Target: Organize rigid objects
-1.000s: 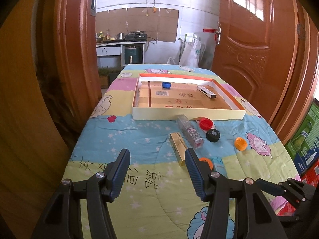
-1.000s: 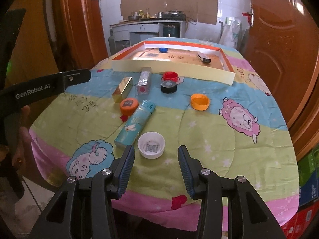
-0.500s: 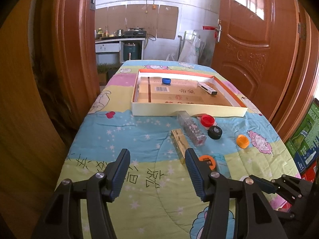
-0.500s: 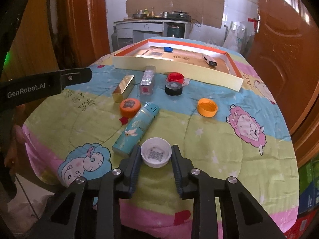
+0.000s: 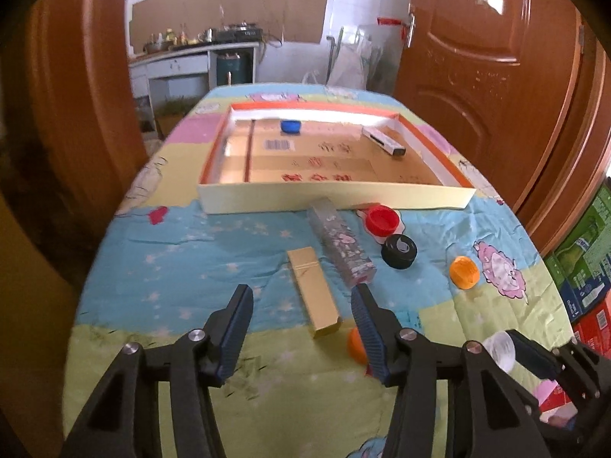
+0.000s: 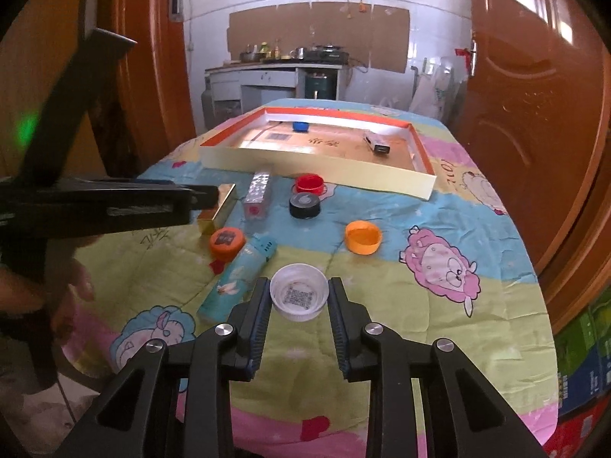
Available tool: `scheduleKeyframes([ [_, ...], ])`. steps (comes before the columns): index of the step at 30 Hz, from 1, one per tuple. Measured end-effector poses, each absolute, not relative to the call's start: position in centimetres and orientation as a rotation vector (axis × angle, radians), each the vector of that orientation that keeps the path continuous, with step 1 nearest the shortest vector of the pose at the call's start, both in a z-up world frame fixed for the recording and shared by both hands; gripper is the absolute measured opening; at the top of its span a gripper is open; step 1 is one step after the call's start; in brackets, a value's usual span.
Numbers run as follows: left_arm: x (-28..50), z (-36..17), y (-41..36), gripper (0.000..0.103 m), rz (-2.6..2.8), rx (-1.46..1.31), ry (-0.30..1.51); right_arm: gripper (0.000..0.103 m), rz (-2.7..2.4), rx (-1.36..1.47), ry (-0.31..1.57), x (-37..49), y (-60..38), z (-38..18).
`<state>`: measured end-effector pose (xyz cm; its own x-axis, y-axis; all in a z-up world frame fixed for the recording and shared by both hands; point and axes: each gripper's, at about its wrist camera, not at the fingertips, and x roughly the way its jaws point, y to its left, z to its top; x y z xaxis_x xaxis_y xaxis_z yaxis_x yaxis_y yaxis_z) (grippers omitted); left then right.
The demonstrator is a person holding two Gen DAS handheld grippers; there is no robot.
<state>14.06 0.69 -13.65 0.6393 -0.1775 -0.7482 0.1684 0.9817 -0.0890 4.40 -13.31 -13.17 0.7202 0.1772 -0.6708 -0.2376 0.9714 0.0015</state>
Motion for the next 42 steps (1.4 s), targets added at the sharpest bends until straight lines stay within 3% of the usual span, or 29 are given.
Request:
scheduleKeyframes([
  [5,15.8,-14.9,0.0,0.049,-0.154,-0.021,0.902,0.031,0.23,-0.053,0.731,4.6,-14.4,-13.4],
  [11,16.8,-15.8,0.0,0.036,-0.107,-0.022,0.932,0.031,0.232,-0.018,0.734,4.9,-15.7,-13.8],
  [14,16.9,-15.8,-0.1,0.019,-0.1,-0.018,0.923,0.031,0.231,-0.005,0.734,5.0,-16.2,-13.9],
  [24,16.3,-15.4,-0.1,0.019,-0.11,-0.02,0.882,0.03,0.239,0.021,0.728,5.8,-16.8,-13.6],
  [42,15.1,-9.9,0.5,0.018,-0.171,-0.037,0.753,0.031,0.258,-0.016,0.665,7.9,-15.4,-10.6],
])
